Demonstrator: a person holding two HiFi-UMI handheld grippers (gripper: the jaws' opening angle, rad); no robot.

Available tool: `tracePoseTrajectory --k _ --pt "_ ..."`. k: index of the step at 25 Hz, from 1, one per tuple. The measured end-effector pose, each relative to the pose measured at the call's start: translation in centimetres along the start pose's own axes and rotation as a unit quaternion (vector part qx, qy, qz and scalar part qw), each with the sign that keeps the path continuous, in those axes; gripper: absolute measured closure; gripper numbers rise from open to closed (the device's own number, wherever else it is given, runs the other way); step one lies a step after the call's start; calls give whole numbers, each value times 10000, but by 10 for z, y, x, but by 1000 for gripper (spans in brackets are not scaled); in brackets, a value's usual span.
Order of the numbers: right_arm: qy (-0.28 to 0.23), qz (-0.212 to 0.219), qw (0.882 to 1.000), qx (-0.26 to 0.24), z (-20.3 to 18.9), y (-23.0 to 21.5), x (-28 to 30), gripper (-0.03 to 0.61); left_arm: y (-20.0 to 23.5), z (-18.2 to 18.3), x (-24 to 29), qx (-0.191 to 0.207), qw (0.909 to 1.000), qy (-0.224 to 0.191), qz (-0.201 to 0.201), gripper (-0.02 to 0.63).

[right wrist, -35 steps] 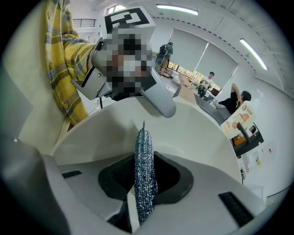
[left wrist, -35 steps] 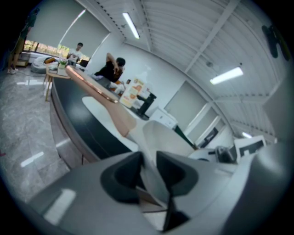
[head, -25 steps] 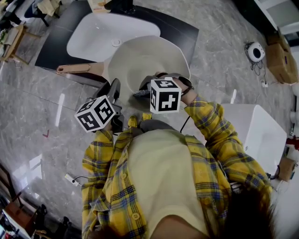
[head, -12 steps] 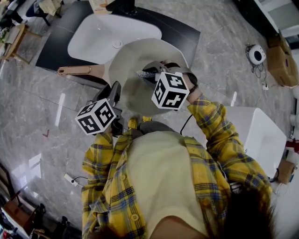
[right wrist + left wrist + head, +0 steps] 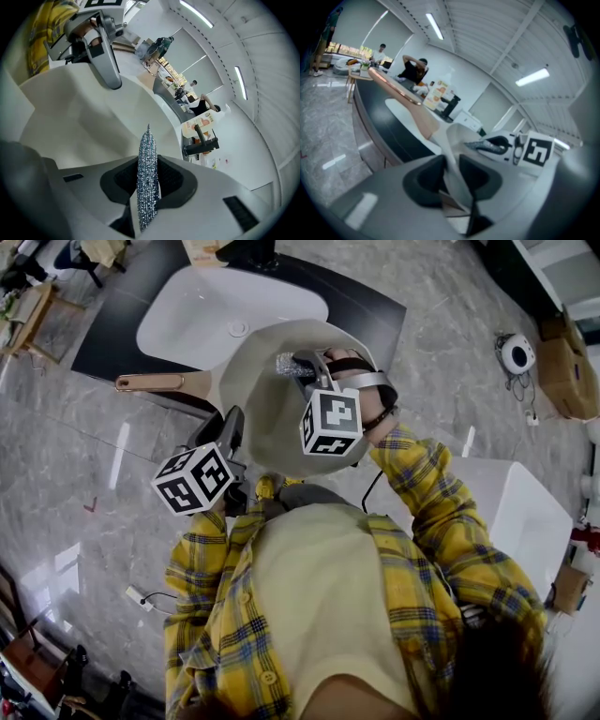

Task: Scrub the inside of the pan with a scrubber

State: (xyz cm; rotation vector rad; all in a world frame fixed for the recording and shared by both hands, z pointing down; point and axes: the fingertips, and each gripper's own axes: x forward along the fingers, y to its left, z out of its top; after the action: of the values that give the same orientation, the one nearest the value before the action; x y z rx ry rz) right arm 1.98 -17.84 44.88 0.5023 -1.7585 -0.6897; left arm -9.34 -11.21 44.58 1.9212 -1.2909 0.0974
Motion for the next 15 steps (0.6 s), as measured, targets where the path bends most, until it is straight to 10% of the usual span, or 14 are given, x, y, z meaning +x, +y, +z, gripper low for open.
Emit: tracePoseTrajectory --k 15 --pt "297 655 9955 617 -24 23 22 495 -1 0 -1 -17 10000 -33 61 509"
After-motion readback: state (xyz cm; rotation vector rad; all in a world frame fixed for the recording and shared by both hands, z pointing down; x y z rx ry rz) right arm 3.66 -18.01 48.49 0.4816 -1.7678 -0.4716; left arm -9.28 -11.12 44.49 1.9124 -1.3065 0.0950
